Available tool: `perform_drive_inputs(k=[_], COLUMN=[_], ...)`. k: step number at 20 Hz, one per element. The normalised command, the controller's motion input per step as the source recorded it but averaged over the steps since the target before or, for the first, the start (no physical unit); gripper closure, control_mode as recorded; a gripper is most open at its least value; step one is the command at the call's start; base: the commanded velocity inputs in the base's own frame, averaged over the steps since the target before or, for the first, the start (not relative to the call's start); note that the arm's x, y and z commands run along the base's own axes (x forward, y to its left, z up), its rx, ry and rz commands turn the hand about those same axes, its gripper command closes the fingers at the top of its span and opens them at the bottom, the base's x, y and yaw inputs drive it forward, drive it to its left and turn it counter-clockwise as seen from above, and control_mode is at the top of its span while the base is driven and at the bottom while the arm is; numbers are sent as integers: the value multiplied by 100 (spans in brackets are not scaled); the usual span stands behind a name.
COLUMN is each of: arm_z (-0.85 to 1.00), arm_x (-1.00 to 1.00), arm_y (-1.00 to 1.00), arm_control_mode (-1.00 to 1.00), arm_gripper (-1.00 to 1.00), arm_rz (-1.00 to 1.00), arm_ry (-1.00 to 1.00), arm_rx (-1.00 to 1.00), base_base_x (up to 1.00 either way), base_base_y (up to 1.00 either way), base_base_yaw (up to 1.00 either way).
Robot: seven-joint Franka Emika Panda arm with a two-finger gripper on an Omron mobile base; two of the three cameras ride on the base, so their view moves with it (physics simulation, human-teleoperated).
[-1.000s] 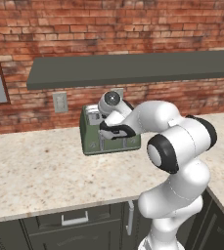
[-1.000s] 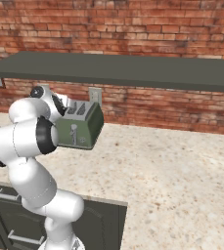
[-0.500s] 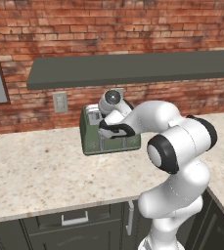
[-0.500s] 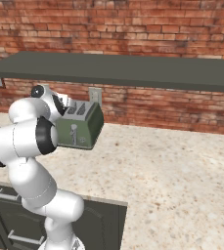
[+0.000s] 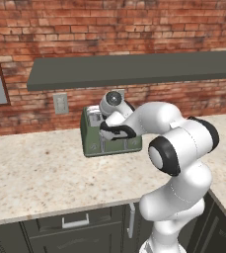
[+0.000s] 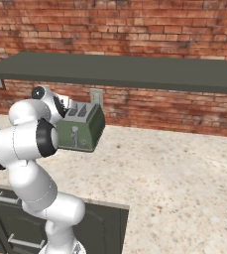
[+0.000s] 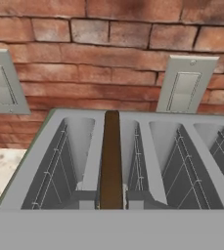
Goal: Start the toaster. Once the lever pops up, take the bread to the plate on the dining counter.
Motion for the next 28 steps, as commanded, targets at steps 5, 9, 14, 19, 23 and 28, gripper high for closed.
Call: perform_drive_inputs(k=[5, 9, 14, 19, 23, 28], arm_z=[0, 3, 6, 17, 2, 1], arm_x=[0, 0, -5, -4, -8, -17], arm_y=[0, 0, 0, 0, 0, 0], arm_control_mode=[-100, -100, -100, -100, -100, -100], arm_gripper=[100, 100, 100, 100, 100, 100], arm_rz=[0, 0, 0, 0, 0, 0], arm_ry=[0, 0, -10, -11, -15, -22], arm_rx=[0, 0, 0, 0, 0, 0], base_base_x=[0, 0, 0, 0, 0, 0], base_base_y=[0, 0, 0, 0, 0, 0], base_base_yaw=[0, 0, 0, 0, 0, 0])
